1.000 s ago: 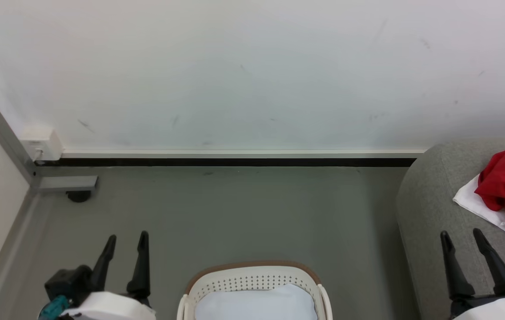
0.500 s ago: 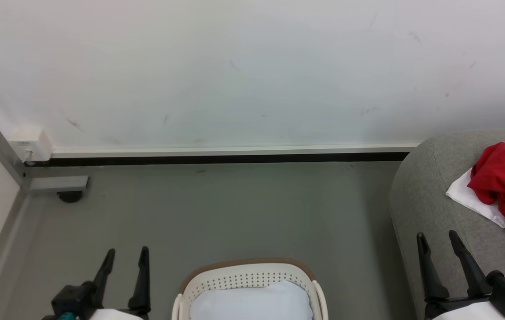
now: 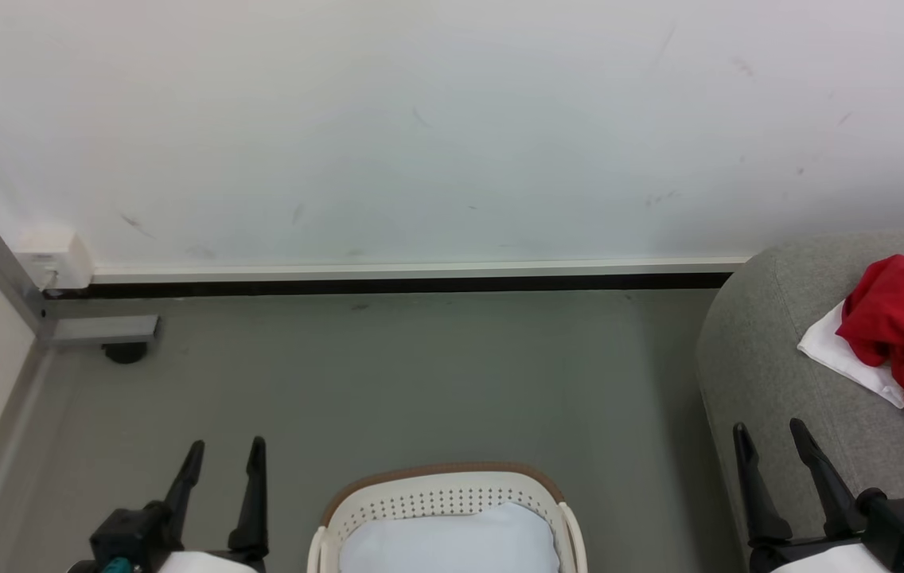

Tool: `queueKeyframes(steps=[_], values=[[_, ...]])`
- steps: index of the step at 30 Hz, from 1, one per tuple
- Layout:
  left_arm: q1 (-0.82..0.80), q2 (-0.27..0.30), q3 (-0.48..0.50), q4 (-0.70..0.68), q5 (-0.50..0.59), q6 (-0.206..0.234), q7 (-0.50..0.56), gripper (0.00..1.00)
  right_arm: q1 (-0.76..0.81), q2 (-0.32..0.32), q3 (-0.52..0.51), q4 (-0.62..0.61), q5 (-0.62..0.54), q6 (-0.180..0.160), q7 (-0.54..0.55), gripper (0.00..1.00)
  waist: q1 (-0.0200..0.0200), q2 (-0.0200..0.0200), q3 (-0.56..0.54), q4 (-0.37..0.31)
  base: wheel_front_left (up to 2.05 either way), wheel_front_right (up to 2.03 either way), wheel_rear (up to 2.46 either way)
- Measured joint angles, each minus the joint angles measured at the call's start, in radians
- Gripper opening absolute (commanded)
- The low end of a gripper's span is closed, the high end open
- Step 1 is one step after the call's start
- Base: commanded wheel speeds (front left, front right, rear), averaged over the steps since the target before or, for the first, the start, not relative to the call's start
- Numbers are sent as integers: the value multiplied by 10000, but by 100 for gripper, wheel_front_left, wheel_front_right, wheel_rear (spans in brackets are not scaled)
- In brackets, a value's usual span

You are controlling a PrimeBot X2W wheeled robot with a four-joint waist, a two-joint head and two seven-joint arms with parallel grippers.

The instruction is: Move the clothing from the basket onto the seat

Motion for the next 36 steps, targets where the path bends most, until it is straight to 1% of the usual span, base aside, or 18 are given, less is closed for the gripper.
queueKeyframes(steps=[9,10,16,28,36], values=[[2,-8,35,86,-88,-46,0,100,-2,-4,100,77,63,0,0,100,0,0,-13,-36,0,0,0],[6,-12,31,128,-104,-46,0,0,7,2,105,98,67,0,2,0,0,0,-16,-38,0,0,0],[246,-104,21,633,-169,-44,109,0,318,109,121,493,209,0,92,0,0,0,-15,-36,0,0,0],[229,-105,153,546,-2518,-46,698,0,332,155,-247,407,2153,0,686,0,0,0,-6,10,0,0,0],[207,-105,226,420,-3887,-46,1047,0,322,192,-470,336,3344,0,1022,0,0,0,-1,40,0,0,0]])
